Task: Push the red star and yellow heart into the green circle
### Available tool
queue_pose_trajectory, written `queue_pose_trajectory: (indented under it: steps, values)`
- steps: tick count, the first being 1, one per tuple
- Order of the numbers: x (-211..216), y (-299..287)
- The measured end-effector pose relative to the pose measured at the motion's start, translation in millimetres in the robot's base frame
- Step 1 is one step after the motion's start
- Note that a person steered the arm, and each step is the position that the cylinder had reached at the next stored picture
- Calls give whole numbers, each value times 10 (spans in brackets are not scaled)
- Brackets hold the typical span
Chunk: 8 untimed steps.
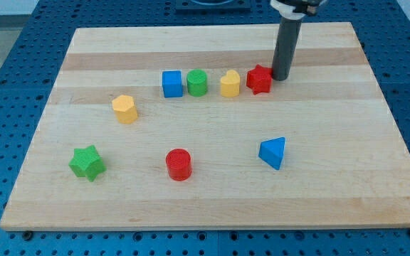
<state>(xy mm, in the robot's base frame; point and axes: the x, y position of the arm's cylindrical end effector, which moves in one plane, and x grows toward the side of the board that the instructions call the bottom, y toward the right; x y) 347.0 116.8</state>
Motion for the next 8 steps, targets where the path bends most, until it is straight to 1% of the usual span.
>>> queue_pose_trajectory:
  steps: [2, 3, 4, 5, 7, 8]
  values:
    - [37, -167]
    - [90, 77]
    - [264, 254]
    - [286, 216]
    - [141, 142]
    - [141, 1]
